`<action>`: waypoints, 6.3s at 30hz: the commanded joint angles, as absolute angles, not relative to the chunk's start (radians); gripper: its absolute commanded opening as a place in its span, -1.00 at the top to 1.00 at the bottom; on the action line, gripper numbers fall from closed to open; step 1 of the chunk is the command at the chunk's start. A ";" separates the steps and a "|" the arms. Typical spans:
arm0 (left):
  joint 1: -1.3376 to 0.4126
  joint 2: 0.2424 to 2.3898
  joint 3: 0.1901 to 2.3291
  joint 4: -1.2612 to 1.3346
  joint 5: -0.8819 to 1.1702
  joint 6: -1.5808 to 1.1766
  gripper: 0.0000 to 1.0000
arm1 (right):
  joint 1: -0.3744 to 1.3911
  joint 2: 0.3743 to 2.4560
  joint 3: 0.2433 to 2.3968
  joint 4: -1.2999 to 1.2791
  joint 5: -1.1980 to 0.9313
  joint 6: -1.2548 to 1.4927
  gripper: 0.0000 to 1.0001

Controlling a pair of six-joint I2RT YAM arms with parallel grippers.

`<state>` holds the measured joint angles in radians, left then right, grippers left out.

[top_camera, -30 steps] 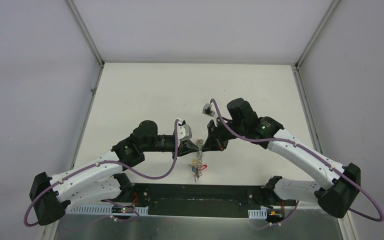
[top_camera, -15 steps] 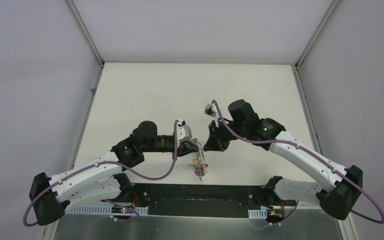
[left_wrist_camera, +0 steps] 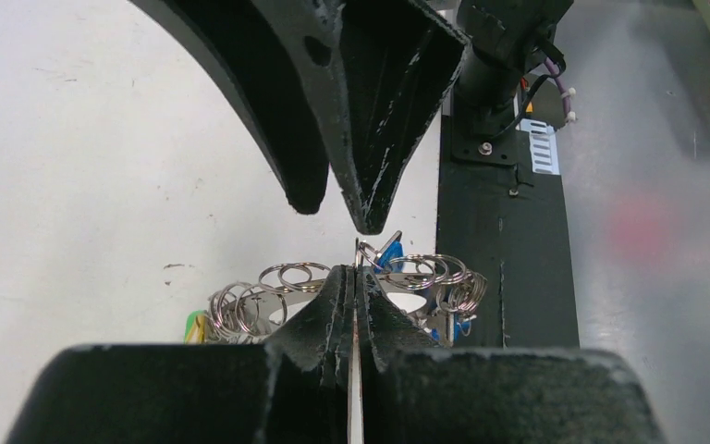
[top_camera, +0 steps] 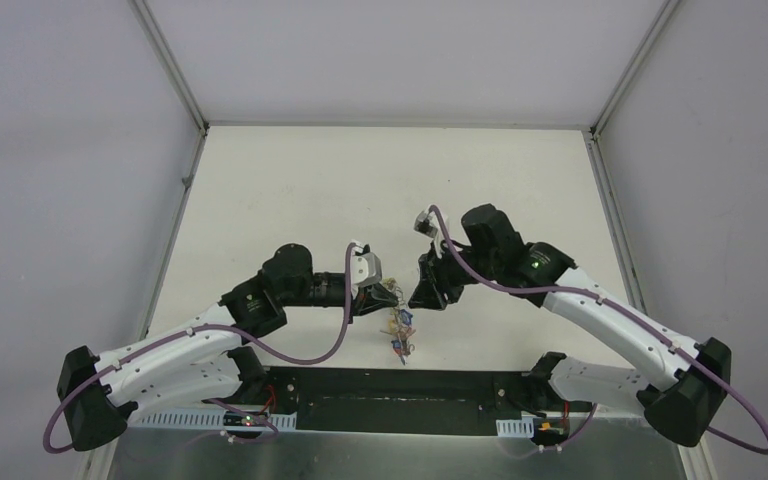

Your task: Put the keys on the keyring

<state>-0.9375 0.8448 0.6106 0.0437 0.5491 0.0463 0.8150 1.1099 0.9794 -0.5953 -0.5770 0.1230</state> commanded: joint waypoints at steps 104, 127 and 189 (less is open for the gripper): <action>-0.973 0.899 0.703 -0.026 0.608 0.122 0.15 | 0.813 0.992 1.053 -0.873 -0.608 -0.319 1.00; -1.110 1.133 0.599 0.537 0.562 0.033 0.51 | 0.812 1.018 1.132 -0.993 -0.612 -0.255 1.00; -1.138 0.944 0.581 0.388 0.228 -0.050 1.00 | 0.812 0.860 1.047 -0.761 -0.528 -0.180 0.06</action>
<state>-1.1324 1.0420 0.5968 0.3584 0.3592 0.0040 0.8143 0.9295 1.0424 -0.8833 -0.5587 -0.2085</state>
